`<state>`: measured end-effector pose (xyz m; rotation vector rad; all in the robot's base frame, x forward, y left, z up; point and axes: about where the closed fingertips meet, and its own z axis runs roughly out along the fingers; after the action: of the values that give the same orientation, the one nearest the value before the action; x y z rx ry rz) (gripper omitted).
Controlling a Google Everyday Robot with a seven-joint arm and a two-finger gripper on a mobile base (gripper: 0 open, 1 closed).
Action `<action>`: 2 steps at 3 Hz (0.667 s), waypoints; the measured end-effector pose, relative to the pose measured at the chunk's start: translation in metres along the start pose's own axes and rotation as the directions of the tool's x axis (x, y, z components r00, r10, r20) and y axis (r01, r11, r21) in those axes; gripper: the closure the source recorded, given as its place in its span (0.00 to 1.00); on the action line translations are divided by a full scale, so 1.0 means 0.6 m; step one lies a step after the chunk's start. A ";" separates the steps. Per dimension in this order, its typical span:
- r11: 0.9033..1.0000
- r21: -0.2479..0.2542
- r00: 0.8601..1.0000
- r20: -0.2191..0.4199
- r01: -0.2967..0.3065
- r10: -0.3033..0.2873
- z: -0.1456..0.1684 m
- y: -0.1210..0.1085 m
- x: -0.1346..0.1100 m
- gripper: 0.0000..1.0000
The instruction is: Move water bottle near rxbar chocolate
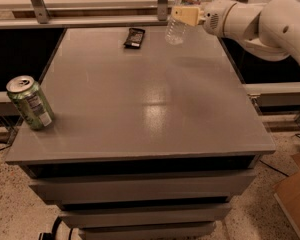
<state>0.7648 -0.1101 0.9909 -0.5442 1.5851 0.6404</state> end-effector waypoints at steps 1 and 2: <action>0.995 0.043 0.992 0.087 0.092 -0.096 0.031 -0.028 -0.005 1.00; 0.980 0.048 0.975 0.109 0.191 -0.195 0.065 -0.037 -0.017 1.00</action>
Offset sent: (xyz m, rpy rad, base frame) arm 0.0695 0.0104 0.0063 -0.1571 -0.3063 -0.0385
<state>0.8093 -0.0999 0.9964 -0.6150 1.4146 0.4855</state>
